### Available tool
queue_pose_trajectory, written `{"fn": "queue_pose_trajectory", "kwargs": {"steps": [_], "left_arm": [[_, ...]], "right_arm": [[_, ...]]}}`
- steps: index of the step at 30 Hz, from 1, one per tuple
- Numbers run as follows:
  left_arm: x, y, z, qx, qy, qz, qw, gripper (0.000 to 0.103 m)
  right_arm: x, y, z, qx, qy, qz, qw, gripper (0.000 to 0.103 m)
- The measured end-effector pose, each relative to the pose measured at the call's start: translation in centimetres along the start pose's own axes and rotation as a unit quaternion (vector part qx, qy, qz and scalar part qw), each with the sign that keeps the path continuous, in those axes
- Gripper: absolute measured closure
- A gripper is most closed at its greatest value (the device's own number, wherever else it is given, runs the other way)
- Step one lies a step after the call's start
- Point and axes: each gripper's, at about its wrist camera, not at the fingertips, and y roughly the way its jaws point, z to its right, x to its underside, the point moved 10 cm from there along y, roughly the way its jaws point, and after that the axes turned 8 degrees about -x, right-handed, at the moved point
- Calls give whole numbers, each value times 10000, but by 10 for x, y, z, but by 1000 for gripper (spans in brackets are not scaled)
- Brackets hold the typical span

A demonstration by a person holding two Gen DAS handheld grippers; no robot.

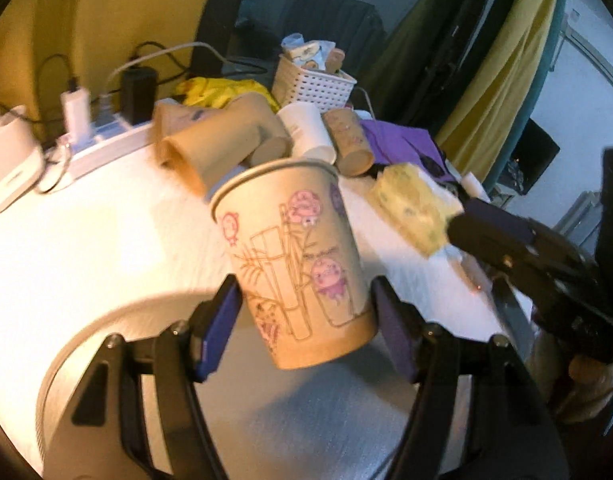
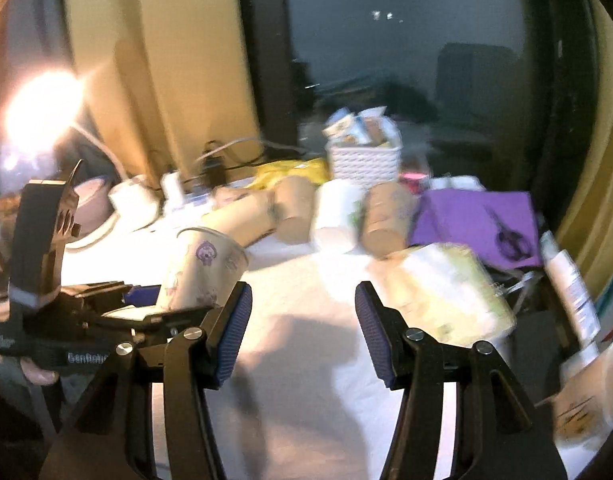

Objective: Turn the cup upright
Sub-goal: 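Lift the cup with the left tool and carry it over the mat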

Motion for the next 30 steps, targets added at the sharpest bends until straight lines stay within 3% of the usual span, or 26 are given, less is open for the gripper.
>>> {"fn": "queue_pose_trajectory", "kwargs": {"steps": [5,10,23,30], "left_arm": [[35,-26,-19,-252,151,40,9996,36],[66,-48,-29,-235,156,-4,9996,36],[123,-89,-32,-346,397,185,9984,36],[144,-103,-33,-200,387,257,9987,36]], "right_arm": [[23,6,-38,-358,13,-149,9992,46],[50,7,-69,-658,151,-351,9971,46],[91,-19,-130,-880,263,-535,9943,46],[102,-31,-161,-989,78,-573,9934,46]]}}
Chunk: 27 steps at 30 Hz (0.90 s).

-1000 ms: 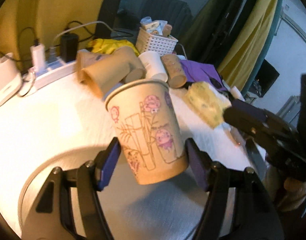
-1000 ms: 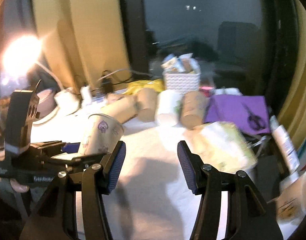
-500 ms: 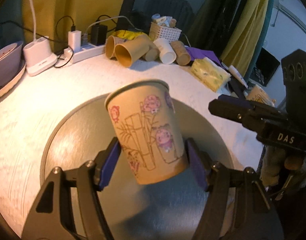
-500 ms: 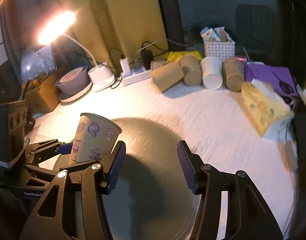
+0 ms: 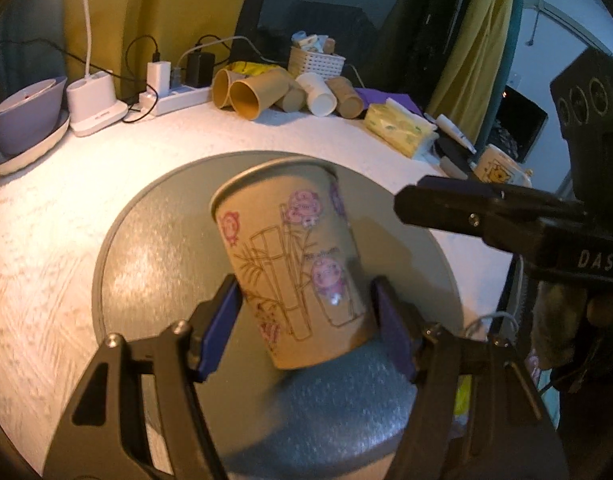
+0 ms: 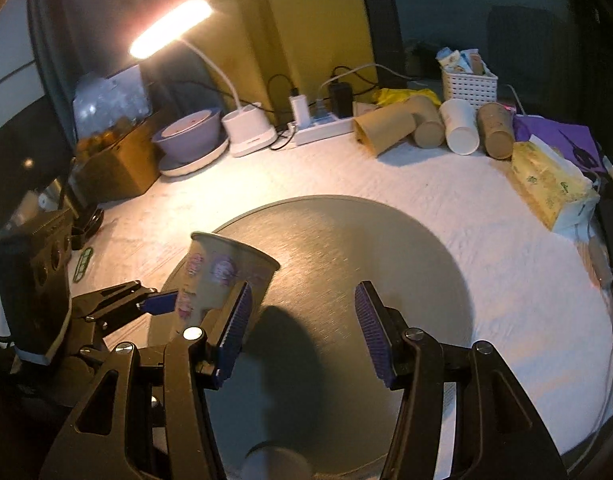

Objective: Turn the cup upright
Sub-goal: 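Lift the cup with the left tool and carry it over the mat, then grasp the cup rim with the right tool while the left tool holds it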

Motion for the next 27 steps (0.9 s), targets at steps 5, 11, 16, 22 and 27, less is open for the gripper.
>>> {"fn": "queue_pose_trajectory", "kwargs": {"steps": [5,11,16,22,27], "left_arm": [[11,-14,2,15,117,187,9998,36],[23,-28,3,130,231,405,9988,36],[29,-40,2,87,296,626,9976,36],[30,-54,9,-4,539,984,9937,36],[28,-58,20,-3,819,1141,9901,36]], "right_arm": [[8,-4,-20,-240,21,-10,9997,46],[19,-7,-45,-473,19,-110,9988,46],[24,-11,-63,-644,-34,-125,9978,45],[30,-15,-75,-911,93,-191,9956,31],[31,-14,-74,-1115,270,-226,9931,31]]}}
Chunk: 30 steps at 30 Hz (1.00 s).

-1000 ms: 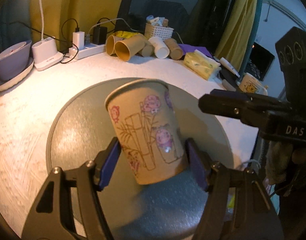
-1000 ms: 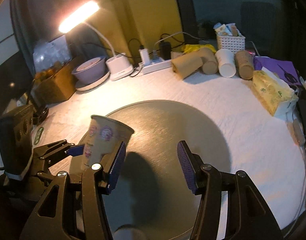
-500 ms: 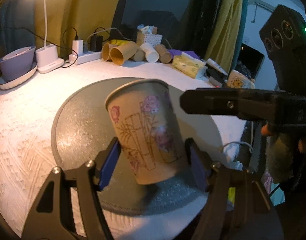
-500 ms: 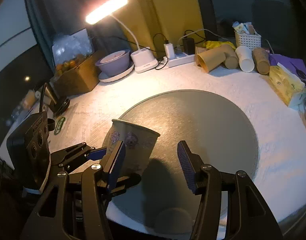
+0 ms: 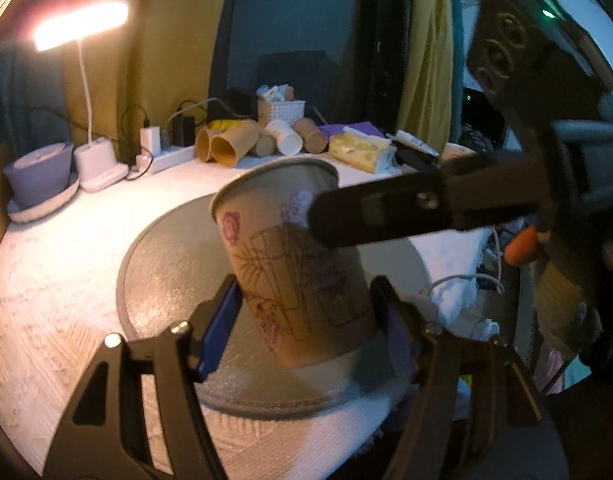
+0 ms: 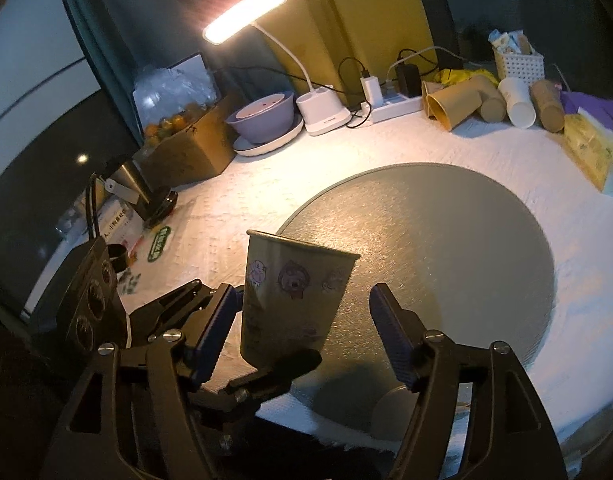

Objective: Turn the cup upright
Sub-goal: 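Grasp the cup rim with the right tool while the left tool holds it, then open and withdraw the left tool while the right tool holds the cup upright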

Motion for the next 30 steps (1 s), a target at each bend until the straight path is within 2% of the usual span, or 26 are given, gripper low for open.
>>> {"fn": "queue_pose_trajectory", "kwargs": {"steps": [13,23,26,27,29,30], "left_arm": [[0,-4,24,209,413,131,9988,36],[0,7,21,228,351,25,9991,35],[2,13,19,217,290,-114,9993,34],[3,15,19,200,278,-180,9993,33],[8,20,18,220,226,-304,9990,22],[9,22,17,251,171,-357,9989,22]], "right_arm": [[3,10,14,-411,582,-136,9974,31],[2,18,22,-499,631,-239,9965,32],[1,21,24,-476,645,-247,9965,32],[0,22,25,-440,649,-245,9966,32],[-3,23,30,-350,678,-221,9968,32],[-5,23,33,-317,696,-193,9969,32]]}}
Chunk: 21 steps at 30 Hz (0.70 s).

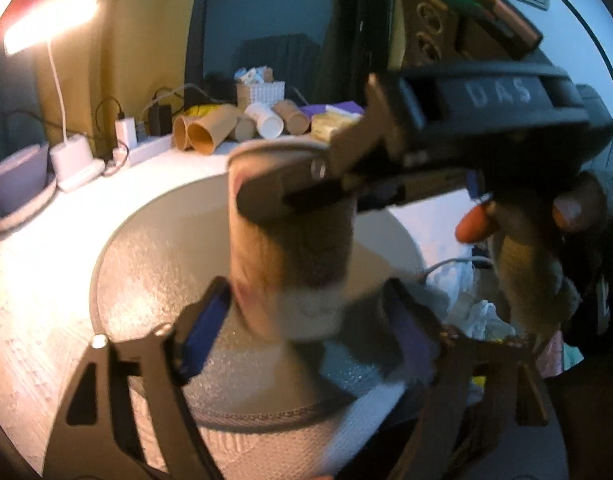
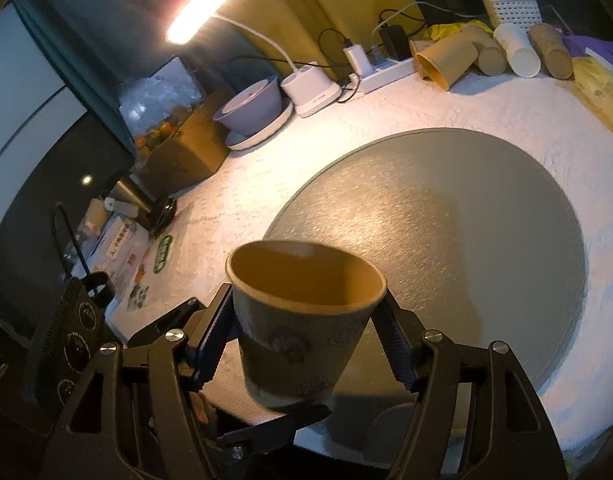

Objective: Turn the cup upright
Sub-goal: 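Open and withdraw the left tool while the right tool holds the cup upright, then lower the cup upright onto the mat and open the right tool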

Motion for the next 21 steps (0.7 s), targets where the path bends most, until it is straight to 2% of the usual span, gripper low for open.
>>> {"fn": "queue_pose_trajectory", "kwargs": {"steps": [11,18,21], "left_arm": [[4,8,-26,64,-494,-427,9978,21],[-4,14,-69,-139,-1240,-699,9897,21],[-6,16,-86,-260,-1496,-734,9857,21]], "right_arm": [[-34,-6,23,666,-213,396,9968,32],[-53,1,33,1145,-544,429,9910,32],[-58,6,35,1215,-630,402,9898,32]]}}
